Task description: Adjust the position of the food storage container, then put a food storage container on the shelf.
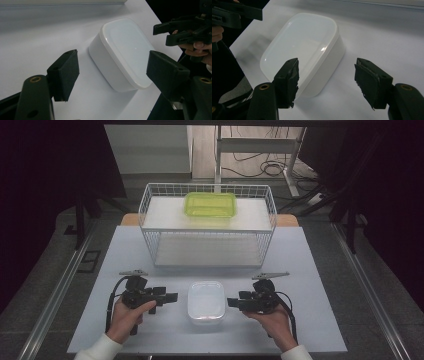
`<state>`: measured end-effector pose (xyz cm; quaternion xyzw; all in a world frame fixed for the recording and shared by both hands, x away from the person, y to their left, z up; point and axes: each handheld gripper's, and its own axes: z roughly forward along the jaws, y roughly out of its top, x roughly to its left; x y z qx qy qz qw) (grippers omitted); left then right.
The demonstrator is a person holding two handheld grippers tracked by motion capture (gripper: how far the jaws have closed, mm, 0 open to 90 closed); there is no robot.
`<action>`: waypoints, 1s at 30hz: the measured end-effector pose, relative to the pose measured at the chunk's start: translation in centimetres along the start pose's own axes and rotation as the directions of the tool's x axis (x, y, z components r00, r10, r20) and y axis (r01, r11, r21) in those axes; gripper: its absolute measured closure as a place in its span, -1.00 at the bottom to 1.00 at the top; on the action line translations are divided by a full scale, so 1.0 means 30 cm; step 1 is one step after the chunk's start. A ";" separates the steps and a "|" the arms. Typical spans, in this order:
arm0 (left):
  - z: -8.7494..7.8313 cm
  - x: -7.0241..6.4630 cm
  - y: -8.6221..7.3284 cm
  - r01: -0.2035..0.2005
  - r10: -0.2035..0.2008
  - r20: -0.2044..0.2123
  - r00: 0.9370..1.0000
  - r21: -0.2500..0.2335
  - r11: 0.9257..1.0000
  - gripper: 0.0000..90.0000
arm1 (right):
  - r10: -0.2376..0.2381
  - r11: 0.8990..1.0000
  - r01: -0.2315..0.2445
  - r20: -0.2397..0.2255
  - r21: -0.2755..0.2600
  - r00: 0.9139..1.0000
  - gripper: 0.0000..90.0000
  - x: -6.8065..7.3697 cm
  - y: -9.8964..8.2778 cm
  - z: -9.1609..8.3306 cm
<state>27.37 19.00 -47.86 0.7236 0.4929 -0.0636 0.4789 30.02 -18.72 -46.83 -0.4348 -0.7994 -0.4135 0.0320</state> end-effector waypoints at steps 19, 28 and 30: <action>0.052 -0.002 0.004 0.041 -0.042 0.045 0.998 0.012 0.999 -0.40 | 0.045 0.999 -0.045 -0.046 0.000 0.998 -0.18 -0.003 -0.001 0.018; 0.079 0.012 0.004 0.090 -0.092 0.062 0.994 0.034 0.995 -0.37 | 0.065 0.998 -0.064 -0.064 0.009 0.996 -0.16 -0.006 -0.002 0.034; 0.086 0.014 0.005 0.087 -0.089 0.064 0.994 0.042 0.995 -0.35 | 0.072 0.997 -0.071 -0.069 0.013 0.995 -0.15 -0.008 -0.001 0.040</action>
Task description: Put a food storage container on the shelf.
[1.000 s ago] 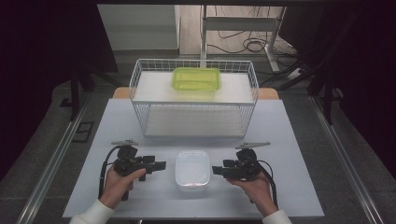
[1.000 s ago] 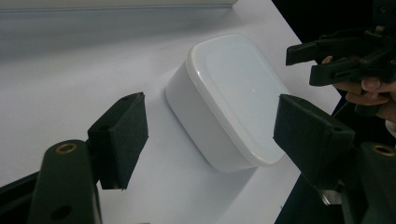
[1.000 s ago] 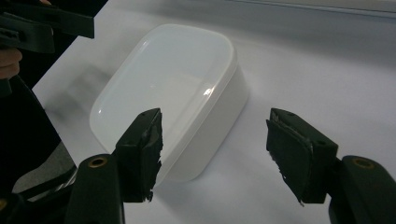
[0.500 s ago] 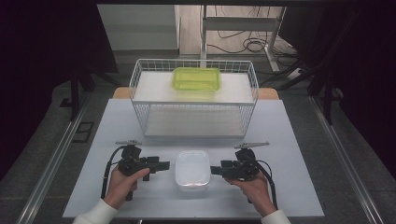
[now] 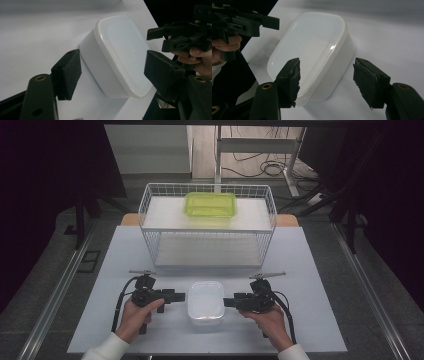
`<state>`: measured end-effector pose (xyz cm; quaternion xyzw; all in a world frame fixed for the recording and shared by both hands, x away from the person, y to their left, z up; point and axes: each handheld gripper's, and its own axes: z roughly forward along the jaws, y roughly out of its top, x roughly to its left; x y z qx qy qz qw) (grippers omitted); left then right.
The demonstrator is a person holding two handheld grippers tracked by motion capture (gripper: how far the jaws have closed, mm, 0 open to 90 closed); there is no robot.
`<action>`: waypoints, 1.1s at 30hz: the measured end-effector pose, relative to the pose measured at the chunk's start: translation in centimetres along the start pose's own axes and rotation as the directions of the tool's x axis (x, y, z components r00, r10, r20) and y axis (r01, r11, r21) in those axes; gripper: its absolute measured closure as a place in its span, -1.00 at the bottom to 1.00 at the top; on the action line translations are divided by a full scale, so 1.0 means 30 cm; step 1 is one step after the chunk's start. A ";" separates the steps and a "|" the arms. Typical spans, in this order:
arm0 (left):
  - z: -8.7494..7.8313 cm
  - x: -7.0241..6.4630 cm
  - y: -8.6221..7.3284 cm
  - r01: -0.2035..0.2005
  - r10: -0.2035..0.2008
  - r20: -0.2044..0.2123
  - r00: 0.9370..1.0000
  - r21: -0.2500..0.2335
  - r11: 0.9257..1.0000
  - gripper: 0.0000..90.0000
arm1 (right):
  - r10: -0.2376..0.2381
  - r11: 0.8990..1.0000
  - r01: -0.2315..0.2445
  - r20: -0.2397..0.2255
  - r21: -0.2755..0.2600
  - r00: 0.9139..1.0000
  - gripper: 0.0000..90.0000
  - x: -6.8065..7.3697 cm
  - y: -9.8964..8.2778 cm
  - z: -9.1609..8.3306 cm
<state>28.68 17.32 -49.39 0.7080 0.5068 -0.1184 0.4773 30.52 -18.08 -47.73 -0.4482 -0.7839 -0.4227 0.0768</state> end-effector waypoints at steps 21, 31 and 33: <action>0.090 0.033 -0.018 0.122 -0.129 0.080 0.988 0.086 0.989 -0.03 | 0.046 0.998 -0.045 -0.034 0.035 0.998 0.04 -0.016 -0.003 0.055; 0.093 0.033 -0.018 0.126 -0.137 0.122 0.983 0.093 0.988 0.32 | 0.090 0.995 -0.087 -0.080 0.039 0.993 0.17 -0.035 -0.009 0.071; 0.095 0.033 -0.019 0.124 -0.135 0.121 0.983 0.098 0.987 0.36 | 0.100 0.994 -0.096 -0.091 0.042 0.991 0.21 -0.037 -0.009 0.070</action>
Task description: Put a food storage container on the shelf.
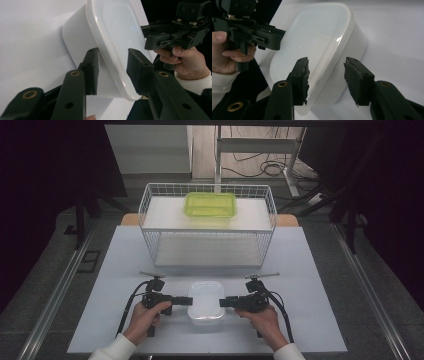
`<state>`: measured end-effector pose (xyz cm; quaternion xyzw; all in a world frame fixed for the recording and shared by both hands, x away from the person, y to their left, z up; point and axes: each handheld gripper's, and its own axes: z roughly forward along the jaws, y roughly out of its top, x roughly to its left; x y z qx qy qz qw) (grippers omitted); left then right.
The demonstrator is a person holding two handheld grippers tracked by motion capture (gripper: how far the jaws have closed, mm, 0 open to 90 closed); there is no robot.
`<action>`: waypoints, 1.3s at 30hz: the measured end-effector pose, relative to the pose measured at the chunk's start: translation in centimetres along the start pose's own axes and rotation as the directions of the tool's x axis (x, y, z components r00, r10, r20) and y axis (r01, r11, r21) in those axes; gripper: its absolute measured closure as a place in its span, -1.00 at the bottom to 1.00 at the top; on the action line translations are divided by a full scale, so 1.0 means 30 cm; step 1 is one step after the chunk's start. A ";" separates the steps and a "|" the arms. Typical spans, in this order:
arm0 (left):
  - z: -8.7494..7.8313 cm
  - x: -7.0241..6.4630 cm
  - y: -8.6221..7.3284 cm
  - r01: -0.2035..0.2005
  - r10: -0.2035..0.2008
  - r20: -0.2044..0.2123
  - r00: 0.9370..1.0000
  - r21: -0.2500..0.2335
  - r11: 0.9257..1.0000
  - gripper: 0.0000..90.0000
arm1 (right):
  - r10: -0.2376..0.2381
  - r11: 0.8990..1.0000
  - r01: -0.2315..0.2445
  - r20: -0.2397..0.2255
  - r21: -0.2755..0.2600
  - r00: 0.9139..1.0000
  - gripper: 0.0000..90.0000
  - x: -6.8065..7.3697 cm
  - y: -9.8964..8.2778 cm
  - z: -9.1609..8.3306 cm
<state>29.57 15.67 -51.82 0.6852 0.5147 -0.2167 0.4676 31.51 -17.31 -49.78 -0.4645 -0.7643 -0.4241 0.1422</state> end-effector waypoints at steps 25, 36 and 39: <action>-0.033 -0.009 -0.011 -0.003 0.005 0.045 0.999 -0.054 0.999 0.74 | 0.108 0.993 -0.112 -0.086 -0.041 0.990 0.68 -0.008 -0.004 -0.035; -0.039 -0.015 -0.012 -0.014 0.018 0.053 0.998 -0.067 0.998 0.79 | 0.088 0.994 -0.092 -0.080 -0.052 0.993 0.72 -0.002 -0.003 -0.041; -0.041 -0.019 -0.012 -0.027 0.030 0.054 0.998 -0.066 0.997 0.80 | 0.081 0.995 -0.085 -0.074 -0.052 0.994 0.72 0.000 -0.002 -0.043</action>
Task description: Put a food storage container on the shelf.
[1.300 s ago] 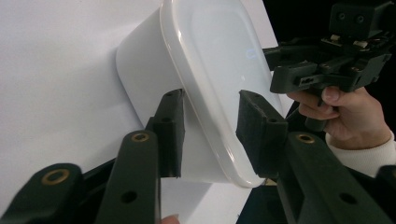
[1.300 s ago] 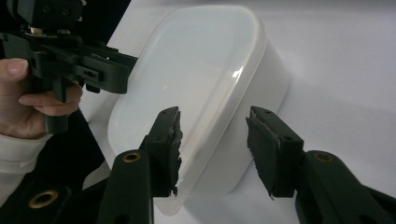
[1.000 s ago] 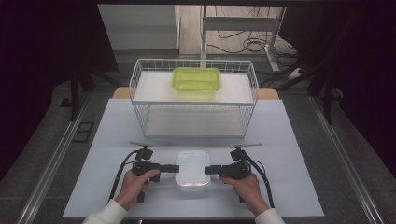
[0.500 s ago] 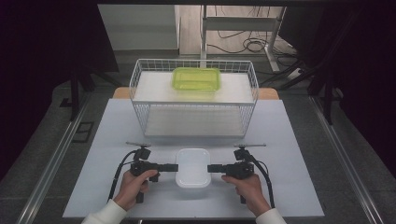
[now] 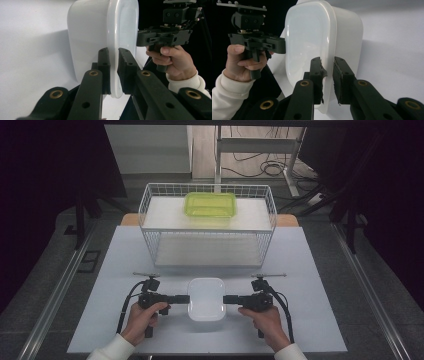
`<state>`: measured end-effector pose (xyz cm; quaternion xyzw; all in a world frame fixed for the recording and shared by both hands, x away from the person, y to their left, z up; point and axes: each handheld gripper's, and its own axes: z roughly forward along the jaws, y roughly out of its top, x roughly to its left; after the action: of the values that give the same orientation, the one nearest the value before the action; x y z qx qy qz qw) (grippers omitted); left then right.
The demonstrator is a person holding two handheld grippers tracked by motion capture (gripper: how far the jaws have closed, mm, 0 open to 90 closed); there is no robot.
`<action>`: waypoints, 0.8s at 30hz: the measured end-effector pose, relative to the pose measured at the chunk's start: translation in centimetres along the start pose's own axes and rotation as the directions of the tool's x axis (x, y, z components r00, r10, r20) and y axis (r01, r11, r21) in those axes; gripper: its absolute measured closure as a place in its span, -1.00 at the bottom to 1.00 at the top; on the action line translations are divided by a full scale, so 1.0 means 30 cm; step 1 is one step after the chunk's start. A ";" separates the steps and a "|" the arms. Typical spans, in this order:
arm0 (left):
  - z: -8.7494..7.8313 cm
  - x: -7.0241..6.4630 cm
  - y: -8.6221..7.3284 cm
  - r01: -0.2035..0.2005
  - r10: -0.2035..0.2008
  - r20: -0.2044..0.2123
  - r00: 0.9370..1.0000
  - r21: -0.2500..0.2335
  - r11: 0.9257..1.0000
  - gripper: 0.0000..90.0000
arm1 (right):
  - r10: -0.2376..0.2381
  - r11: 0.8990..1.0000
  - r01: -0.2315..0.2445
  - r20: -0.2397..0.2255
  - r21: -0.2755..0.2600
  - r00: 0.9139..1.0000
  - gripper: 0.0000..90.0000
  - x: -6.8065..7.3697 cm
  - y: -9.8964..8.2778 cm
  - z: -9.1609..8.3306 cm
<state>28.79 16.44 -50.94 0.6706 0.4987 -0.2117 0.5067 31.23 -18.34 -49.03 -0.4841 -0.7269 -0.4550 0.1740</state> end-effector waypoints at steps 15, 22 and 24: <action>-0.013 -0.016 0.004 -0.028 0.028 -0.005 1.000 -0.010 1.000 0.80 | -0.039 0.999 0.039 0.001 -0.015 0.999 0.74 0.020 0.006 -0.010; -0.021 -0.024 0.008 -0.041 0.041 -0.006 0.999 -0.018 0.999 0.80 | -0.069 0.997 0.069 0.001 -0.030 0.998 0.74 0.030 0.010 -0.015; -0.022 -0.029 0.009 -0.049 0.049 -0.011 0.999 -0.020 0.999 0.80 | -0.072 0.997 0.072 0.000 -0.029 0.997 0.74 0.032 0.010 -0.016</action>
<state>28.53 16.64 -49.85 0.6784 0.4869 -0.1908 0.5160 30.96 -18.18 -47.97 -0.4601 -0.7369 -0.4718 0.1506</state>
